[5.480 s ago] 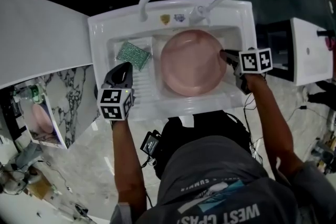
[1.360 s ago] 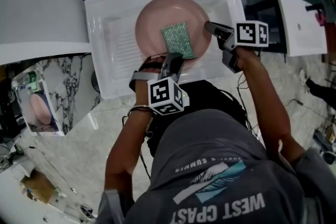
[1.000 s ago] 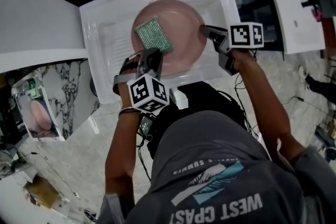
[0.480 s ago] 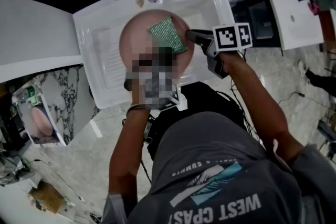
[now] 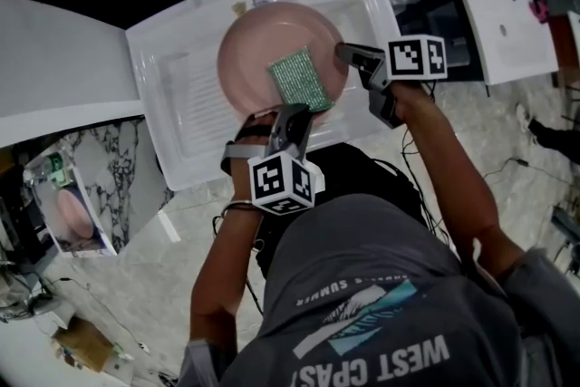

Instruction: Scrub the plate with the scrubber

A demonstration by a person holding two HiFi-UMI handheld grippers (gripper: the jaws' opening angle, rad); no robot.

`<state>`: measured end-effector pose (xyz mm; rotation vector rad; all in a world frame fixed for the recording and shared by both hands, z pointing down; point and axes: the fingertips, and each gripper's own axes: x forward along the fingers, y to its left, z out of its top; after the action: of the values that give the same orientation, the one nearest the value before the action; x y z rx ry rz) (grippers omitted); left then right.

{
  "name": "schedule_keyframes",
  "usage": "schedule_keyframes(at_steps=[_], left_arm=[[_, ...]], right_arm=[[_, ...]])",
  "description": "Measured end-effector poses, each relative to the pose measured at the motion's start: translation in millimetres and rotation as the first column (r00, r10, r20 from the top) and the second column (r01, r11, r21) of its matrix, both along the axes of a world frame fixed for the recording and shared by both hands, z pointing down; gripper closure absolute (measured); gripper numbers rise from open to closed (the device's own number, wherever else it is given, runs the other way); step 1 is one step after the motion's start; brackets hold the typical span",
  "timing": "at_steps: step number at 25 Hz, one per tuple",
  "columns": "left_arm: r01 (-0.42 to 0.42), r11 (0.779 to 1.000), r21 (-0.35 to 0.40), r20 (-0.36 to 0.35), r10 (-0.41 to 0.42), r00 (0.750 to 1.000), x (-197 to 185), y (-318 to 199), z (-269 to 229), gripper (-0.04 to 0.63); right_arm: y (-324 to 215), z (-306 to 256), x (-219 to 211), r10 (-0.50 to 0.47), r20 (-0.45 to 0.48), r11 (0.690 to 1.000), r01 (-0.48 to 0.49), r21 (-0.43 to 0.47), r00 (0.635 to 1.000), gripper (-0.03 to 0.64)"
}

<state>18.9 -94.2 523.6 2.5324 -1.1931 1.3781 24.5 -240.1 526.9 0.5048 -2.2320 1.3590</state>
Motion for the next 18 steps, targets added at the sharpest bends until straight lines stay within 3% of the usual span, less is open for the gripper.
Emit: schedule_keyframes(at_steps=[9,18], left_arm=[[0.081,0.991,0.102,0.0,-0.081,0.997,-27,14,-40,0.554],[0.177,0.962,0.208,-0.018,-0.177,0.984,-63,26,-87,0.554]], right_arm=[[-3,-8,5,0.032,0.012,0.999,-0.032,0.016,0.999,0.561],[3,-6,18,0.055,-0.027,0.998,-0.055,0.03,0.998,0.561]])
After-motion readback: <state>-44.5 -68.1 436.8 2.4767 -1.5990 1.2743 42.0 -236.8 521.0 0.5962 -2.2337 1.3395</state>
